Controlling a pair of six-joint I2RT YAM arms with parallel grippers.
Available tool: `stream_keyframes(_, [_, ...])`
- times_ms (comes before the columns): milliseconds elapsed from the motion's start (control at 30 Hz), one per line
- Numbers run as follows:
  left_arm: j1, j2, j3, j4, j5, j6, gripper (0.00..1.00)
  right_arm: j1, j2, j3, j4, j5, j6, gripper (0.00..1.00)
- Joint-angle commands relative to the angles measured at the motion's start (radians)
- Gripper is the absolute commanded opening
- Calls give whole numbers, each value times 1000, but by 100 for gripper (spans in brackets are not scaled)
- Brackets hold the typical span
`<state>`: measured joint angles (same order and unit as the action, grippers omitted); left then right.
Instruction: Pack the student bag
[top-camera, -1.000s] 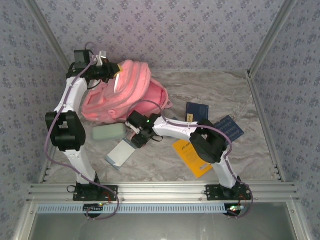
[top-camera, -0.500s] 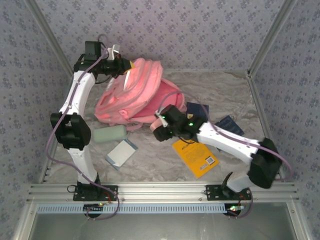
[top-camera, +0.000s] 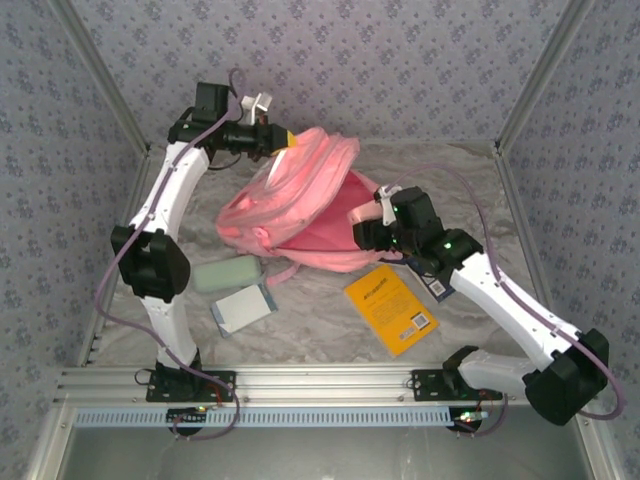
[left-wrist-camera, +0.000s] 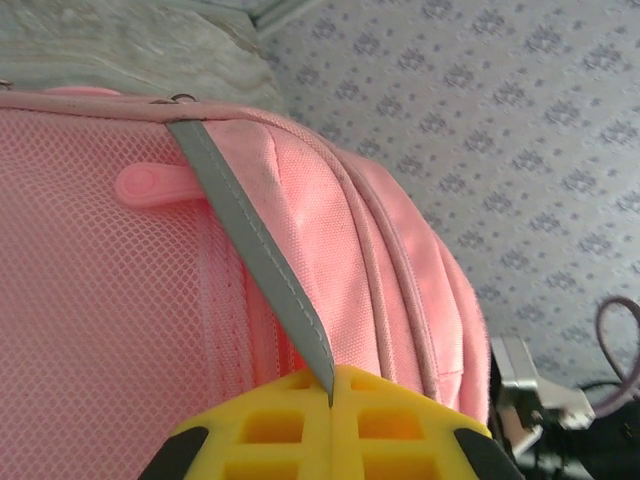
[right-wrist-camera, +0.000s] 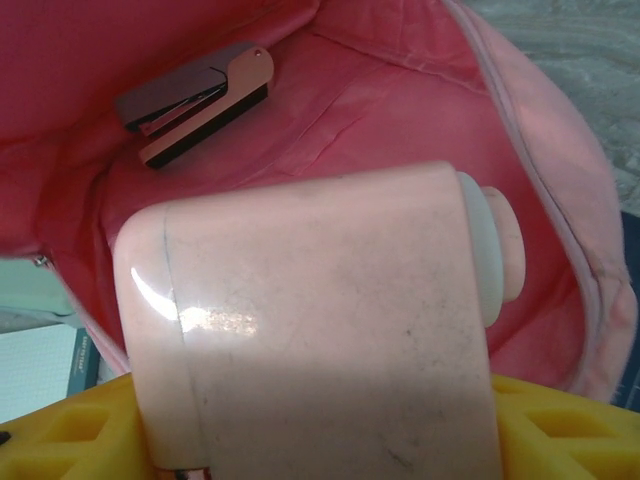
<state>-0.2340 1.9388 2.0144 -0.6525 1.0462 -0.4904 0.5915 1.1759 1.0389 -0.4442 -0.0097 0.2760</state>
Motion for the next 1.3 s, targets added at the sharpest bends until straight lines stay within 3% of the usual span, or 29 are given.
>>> stream_keyframes(0, [-18, -100, -14, 188, 171, -4, 0, -7, 68, 10, 93, -87, 64, 49])
stream_keyframes(200, [-56, -107, -4, 191, 212, 27, 0, -8, 272, 84, 234, -152, 186, 49])
stream_keyframes(300, [-60, -119, -6, 183, 216, 47, 0, -10, 368, 116, 282, -162, 318, 51])
stream_keyframes(500, [-57, -130, -16, 186, 212, 55, 0, -14, 516, 134, 589, -197, 588, 52])
stream_keyframes(567, [-54, -130, -13, 185, 207, 55, 0, -25, 569, 144, 650, -188, 667, 58])
stream_keyframes(633, [-47, -130, -13, 182, 197, 52, 0, -32, 610, 187, 674, -153, 702, 74])
stream_keyframes(700, [-33, -134, -17, 187, 189, 47, 0, -33, 626, 183, 700, -94, 708, 85])
stream_keyframes(867, [5, -134, -45, 233, 159, -5, 0, -24, 611, 194, 683, -8, 647, 91])
stream_keyframes(1267, [111, -119, -59, 253, -71, -116, 0, 17, 325, 62, 504, 36, 295, 87])
